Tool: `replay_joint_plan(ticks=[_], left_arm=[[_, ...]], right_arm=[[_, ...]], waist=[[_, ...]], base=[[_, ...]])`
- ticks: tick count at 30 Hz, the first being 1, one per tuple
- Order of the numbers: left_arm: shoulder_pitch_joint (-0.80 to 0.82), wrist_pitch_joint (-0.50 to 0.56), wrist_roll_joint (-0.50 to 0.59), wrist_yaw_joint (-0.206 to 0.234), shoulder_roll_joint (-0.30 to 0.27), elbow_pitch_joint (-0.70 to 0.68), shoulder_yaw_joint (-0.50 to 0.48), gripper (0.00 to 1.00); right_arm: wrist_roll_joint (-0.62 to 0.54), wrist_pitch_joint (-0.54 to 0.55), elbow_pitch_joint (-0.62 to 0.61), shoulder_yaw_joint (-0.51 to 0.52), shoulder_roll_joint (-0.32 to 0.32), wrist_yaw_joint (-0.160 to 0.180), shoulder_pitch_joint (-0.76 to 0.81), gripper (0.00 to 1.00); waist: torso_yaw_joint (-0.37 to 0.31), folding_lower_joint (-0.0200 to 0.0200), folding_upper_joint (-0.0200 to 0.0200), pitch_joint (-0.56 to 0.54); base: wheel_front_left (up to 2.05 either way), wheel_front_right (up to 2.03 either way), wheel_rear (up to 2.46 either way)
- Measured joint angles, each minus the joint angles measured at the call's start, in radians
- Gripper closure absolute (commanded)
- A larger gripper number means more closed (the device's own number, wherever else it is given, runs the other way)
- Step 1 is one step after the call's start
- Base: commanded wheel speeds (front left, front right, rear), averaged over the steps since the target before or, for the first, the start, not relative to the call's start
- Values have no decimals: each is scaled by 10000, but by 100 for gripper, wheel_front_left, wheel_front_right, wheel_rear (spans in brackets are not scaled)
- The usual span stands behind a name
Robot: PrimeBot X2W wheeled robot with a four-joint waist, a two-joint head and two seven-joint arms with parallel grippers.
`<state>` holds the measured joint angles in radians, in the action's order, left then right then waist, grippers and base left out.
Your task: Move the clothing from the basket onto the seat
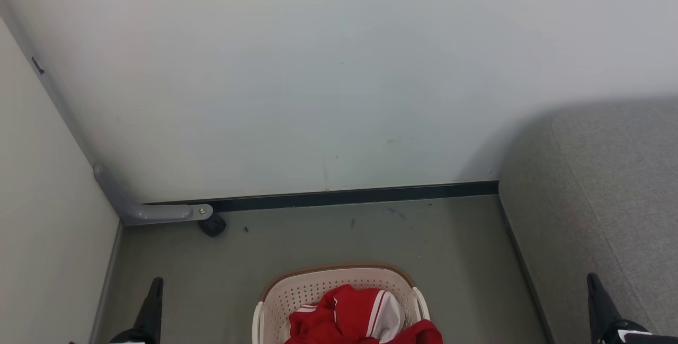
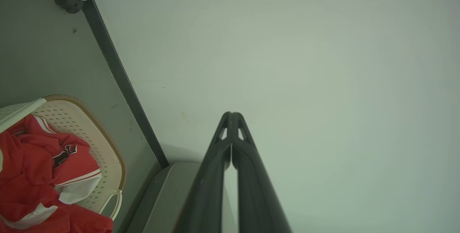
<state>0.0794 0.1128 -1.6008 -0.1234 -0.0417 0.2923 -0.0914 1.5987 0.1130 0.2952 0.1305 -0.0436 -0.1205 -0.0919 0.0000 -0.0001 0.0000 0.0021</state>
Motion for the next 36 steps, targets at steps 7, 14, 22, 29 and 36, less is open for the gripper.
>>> replay_joint_plan(ticks=[7,14,22,29,36], left_arm=[[0,0,0,0,0,0,0,100],[0,0,0,0,0,0,0,100],[0,0,0,0,0,0,0,100],[0,0,0,0,0,0,0,100],[0,0,0,0,0,0,0,100]], right_arm=[[0,0,0,2,0,0,0,100],[0,0,0,2,0,0,0,100],[0,0,0,2,0,0,0,100],[0,0,0,2,0,0,0,100],[0,0,0,2,0,0,0,100]], waist=[[0,0,0,0],[0,0,0,0],[0,0,0,0],[0,0,0,0],[0,2,0,0]], base=[[0,0,0],[0,0,0],[0,0,0],[0,0,0],[0,0,0]])
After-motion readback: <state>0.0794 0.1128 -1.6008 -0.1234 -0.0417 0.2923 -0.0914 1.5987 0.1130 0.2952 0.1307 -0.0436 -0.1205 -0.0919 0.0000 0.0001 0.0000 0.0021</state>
